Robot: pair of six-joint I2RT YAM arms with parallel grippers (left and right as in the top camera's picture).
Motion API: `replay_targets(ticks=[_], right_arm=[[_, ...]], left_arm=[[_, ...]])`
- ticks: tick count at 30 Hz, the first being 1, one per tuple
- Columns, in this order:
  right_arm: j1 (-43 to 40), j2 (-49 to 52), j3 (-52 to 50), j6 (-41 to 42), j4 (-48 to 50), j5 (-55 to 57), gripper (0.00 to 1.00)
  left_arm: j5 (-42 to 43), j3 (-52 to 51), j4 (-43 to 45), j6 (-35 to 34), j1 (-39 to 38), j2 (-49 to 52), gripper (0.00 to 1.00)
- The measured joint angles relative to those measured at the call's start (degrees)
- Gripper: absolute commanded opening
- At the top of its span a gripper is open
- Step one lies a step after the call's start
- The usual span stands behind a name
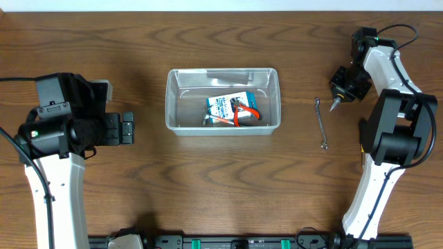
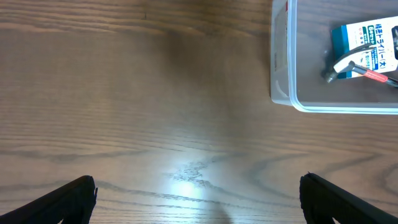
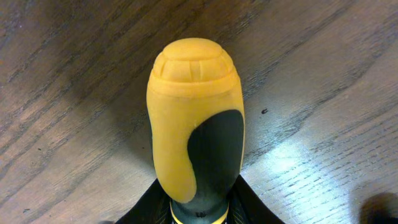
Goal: Pack container
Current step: 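Carry the screwdriver with the right gripper into the container and release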
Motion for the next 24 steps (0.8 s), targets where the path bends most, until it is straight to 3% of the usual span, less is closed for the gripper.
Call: replay_targets(ticks=[5,11,16,24], right_arm=[[0.02,-0.02,0.22,-3.13,-1.33,0.04,0.01],[1.18,-2.62,0.46,-12.94,-1.92,0.48,0.01],[6.73,-12.55,1.57,-28.74,-1.42,0.2,0.01],[25.57,-27.41,4.57,-61.35,-2.93,-4.7,0.01]], left_arm=[[0.0,0.0,0.02,0.0,0.0,0.0,0.98],[0.0,0.0,0.02,-0.02,0.0,0.0,0.98],[0.0,0.0,0.0,-0.07,0.0,0.0,0.98],[0.0,0.0,0.0,-0.28,0.0,0.0,0.98]])
